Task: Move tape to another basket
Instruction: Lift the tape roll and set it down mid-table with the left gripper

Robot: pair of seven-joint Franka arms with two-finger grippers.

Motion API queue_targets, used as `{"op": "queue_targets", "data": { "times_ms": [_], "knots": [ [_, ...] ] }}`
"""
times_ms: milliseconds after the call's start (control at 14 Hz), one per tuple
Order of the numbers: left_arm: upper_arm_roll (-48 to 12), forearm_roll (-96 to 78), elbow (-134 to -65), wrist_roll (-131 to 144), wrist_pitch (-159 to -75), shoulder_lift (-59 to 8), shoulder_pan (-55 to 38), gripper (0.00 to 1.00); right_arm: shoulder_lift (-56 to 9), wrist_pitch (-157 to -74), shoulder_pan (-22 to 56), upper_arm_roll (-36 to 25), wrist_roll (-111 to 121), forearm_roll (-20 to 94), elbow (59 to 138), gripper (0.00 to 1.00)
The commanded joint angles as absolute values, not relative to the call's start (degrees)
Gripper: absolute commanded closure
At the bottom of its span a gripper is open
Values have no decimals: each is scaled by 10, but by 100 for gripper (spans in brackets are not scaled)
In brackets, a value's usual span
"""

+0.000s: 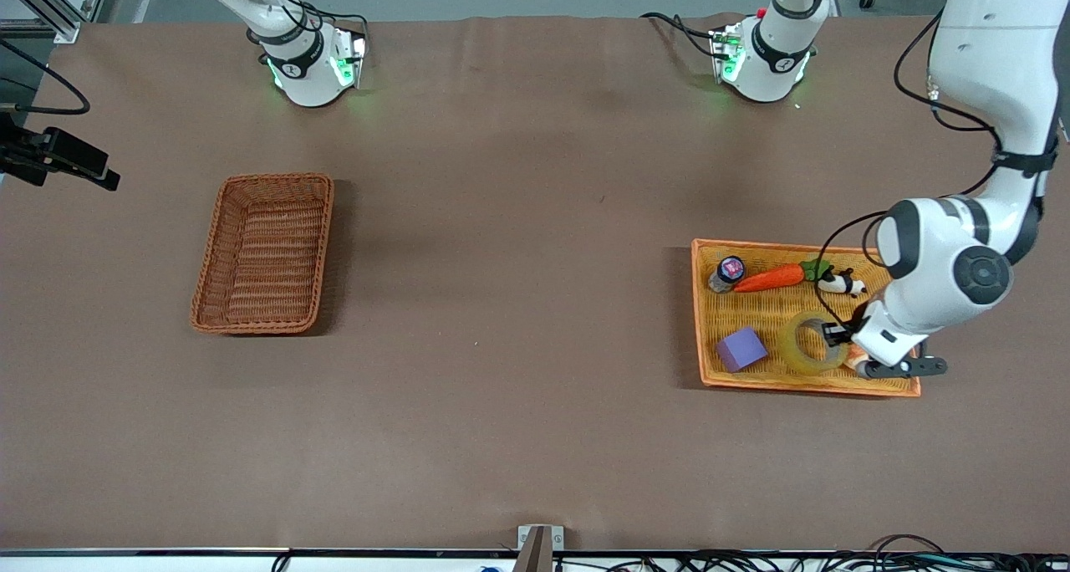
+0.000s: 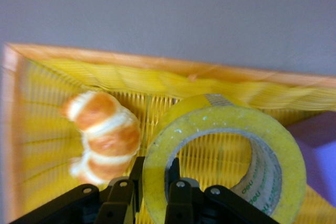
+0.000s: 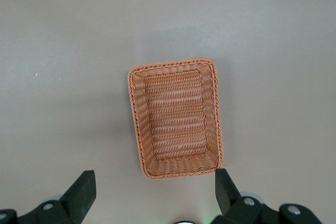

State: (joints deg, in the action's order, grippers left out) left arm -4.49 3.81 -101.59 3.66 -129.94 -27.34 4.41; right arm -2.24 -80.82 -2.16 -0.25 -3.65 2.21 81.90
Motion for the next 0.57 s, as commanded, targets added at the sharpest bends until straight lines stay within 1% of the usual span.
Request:
{"op": "queue_targets", "data": {
  "times_ms": [0, 71, 143, 286, 357, 500],
  "knots": [
    [-85, 41, -915, 53, -1141, -228, 21, 100, -18, -806, -18, -8, -30, 25, 823, 0],
    [-107, 43, -876, 87, -1098, -230, 10, 100, -18, -806, -17, -8, -30, 25, 823, 0],
    [-127, 47, -852, 124, -1078, -235, -15, 100, -18, -806, -18, -8, -30, 25, 823, 0],
    [-136, 43, -815, 191, -1074, -264, -87, 100, -18, -806, -18, -8, -30, 25, 823, 0],
    [-137, 41, -797, 212, -1078, -288, -126, 100, -18, -806, -17, -8, -31, 25, 823, 0],
    [-137, 39, -767, 254, -1114, -347, -204, 100, -18, -806, -18, -8, -31, 25, 823, 0]
  ]
}}
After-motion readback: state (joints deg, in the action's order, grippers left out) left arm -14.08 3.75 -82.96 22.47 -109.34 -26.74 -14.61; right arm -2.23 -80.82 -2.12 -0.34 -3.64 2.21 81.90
